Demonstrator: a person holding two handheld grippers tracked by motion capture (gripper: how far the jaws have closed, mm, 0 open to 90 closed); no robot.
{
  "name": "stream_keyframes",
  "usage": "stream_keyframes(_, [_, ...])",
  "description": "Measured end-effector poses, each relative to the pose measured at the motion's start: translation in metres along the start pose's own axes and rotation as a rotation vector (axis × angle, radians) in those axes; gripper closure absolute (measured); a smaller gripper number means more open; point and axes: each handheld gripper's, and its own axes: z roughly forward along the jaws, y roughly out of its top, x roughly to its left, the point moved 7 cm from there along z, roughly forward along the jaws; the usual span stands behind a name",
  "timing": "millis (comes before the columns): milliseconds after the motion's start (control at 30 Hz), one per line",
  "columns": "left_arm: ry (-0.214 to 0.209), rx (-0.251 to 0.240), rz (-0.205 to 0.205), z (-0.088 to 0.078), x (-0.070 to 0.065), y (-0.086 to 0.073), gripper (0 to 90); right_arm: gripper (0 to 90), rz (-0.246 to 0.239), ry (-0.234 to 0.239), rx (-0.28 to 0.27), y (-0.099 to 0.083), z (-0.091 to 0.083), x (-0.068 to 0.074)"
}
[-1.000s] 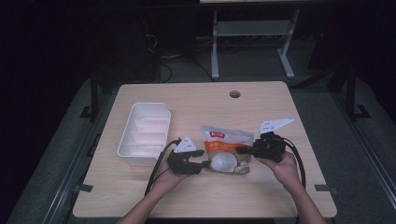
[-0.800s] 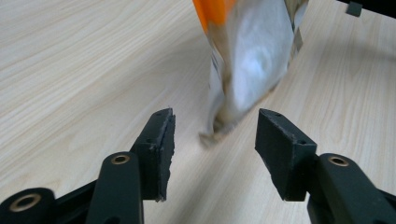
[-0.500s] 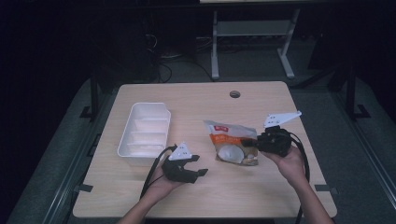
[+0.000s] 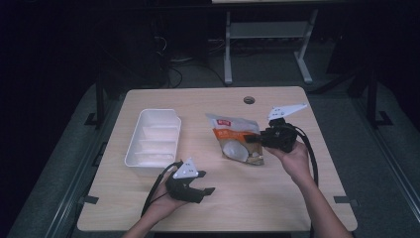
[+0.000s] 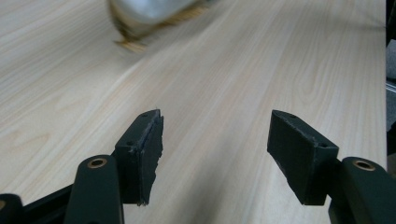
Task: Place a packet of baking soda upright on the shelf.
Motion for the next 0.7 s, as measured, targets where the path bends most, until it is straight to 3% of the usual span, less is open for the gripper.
stream_keyframes(700, [-0.004,-0.005,-0.007,-0.012,-0.001,-0.012,30.3,90.0,-0.033,0.052,-0.014,0.061,0.044,0.009])
